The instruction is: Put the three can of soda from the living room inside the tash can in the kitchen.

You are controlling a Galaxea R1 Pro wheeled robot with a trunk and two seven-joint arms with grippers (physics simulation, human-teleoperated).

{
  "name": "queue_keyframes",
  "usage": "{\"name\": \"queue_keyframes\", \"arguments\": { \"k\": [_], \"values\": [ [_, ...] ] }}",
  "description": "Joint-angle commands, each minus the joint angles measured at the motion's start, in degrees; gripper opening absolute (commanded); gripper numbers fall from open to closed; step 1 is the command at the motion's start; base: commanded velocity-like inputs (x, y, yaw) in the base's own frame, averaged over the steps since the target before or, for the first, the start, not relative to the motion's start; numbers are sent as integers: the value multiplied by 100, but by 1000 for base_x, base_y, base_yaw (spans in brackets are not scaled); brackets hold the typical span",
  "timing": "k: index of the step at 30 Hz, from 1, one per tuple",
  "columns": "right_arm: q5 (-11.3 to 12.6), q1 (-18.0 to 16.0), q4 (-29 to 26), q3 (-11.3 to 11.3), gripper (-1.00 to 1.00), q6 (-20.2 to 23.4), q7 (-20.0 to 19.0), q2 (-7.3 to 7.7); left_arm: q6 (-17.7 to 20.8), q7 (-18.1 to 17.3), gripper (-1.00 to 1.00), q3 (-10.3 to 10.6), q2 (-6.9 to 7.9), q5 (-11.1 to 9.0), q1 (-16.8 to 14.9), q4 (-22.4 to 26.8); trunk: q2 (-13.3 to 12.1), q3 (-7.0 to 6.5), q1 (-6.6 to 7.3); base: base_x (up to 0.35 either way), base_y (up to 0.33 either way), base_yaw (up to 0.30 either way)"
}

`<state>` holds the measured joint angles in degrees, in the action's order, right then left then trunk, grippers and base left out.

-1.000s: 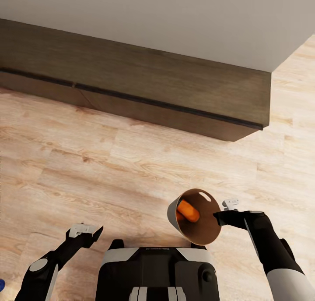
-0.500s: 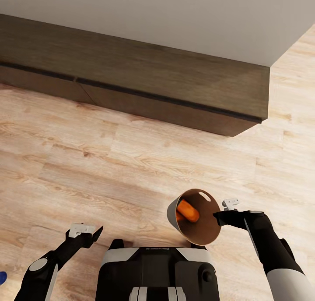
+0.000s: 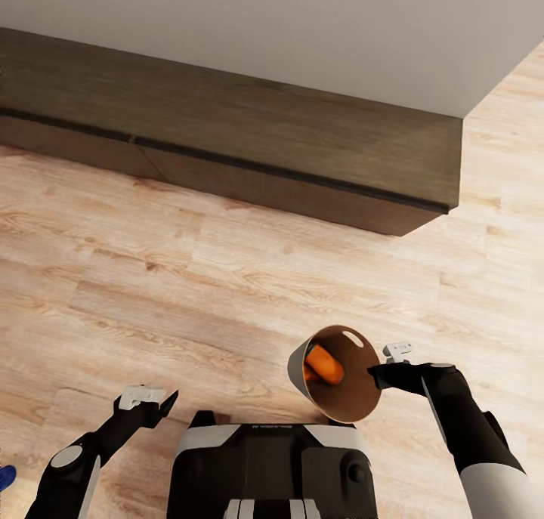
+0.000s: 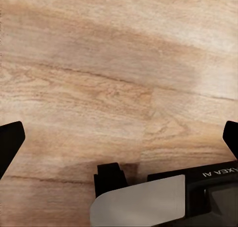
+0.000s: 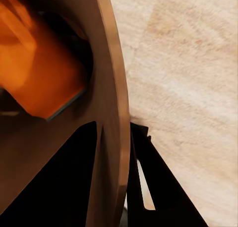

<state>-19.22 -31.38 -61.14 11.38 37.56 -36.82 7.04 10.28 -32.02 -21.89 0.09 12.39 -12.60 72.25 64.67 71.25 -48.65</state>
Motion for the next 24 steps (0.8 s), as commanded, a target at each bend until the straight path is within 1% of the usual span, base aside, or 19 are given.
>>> {"name": "queue_keyframes", "arguments": {
  "k": [1,5,10,24],
  "values": [
    [85,2,-1,-4,-100,39,-26,-1,0,0,100,0,0,0,1,0,-42,-20,23,0,0,0],
    [85,13,-80,-35,-100,34,-42,-1,0,0,100,0,0,0,-2,0,-202,-109,111,0,0,-15],
    [95,38,-469,-75,-100,32,-79,-8,0,2,100,0,0,0,1,-6,-403,-236,220,0,0,-76],
    [117,51,-684,-83,-100,32,-112,-9,0,0,100,0,0,0,3,-9,-964,-604,528,0,0,-82]
  ]
}}
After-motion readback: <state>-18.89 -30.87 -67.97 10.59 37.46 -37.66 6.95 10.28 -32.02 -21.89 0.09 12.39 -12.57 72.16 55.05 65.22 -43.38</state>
